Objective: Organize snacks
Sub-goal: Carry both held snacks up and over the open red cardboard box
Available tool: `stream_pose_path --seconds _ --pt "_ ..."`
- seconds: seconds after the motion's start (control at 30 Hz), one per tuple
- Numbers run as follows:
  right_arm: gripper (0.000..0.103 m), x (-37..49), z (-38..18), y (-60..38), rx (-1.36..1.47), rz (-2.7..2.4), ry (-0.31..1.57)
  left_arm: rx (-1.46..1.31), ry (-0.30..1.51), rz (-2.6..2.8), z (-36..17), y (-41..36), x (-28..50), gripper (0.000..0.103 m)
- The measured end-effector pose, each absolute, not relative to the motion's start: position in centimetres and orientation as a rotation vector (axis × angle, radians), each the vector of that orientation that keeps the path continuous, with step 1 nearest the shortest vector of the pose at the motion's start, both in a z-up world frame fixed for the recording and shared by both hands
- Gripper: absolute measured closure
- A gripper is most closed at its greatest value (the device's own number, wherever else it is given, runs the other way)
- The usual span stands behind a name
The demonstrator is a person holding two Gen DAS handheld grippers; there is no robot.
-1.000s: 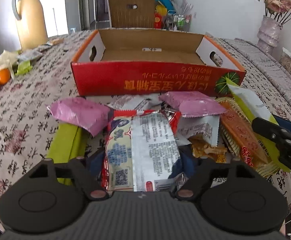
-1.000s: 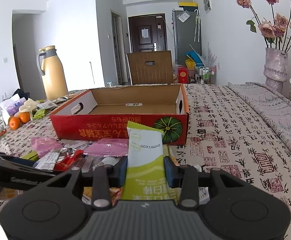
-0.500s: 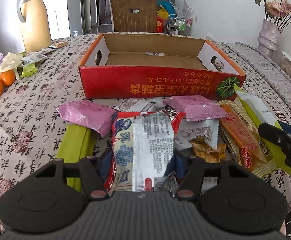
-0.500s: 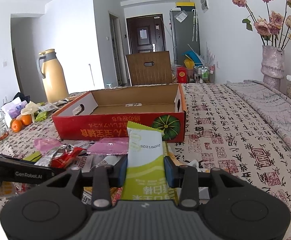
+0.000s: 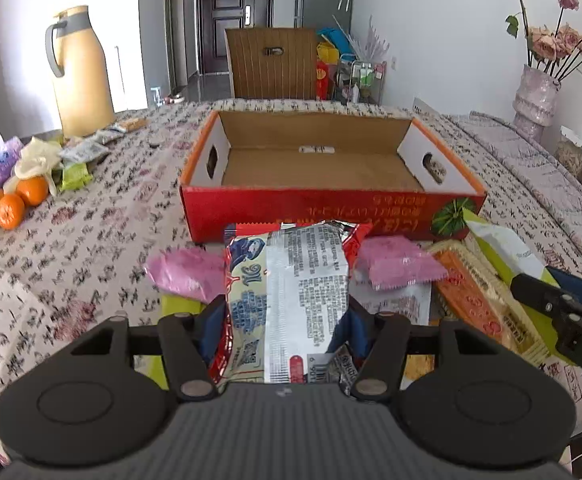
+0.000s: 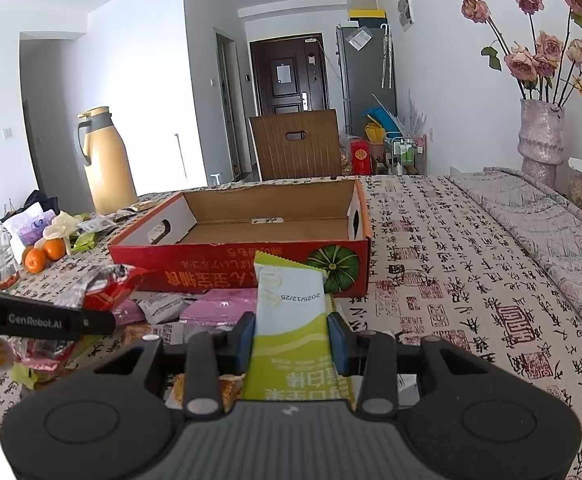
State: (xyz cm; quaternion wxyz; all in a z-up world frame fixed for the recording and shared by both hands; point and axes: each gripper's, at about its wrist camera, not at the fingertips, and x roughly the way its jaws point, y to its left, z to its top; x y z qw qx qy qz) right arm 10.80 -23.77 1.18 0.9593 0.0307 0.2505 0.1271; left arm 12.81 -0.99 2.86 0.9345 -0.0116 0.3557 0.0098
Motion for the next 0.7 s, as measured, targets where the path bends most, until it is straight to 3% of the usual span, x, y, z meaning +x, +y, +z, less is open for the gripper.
stream_pose_path --seconds 0.3,0.5,0.7 --pt "0.066 13.7 5.0 -23.0 0.045 0.252 0.455 -0.005 0.675 0.034 7.2 -0.6 15.9 0.042" --pt "0.066 19.5 8.6 -23.1 0.075 0.214 0.411 0.009 0.657 0.039 9.4 -0.2 20.6 0.042" --pt "0.066 26.3 8.4 -22.2 0.034 0.18 0.458 0.036 0.647 0.048 9.9 -0.3 25.6 0.042"
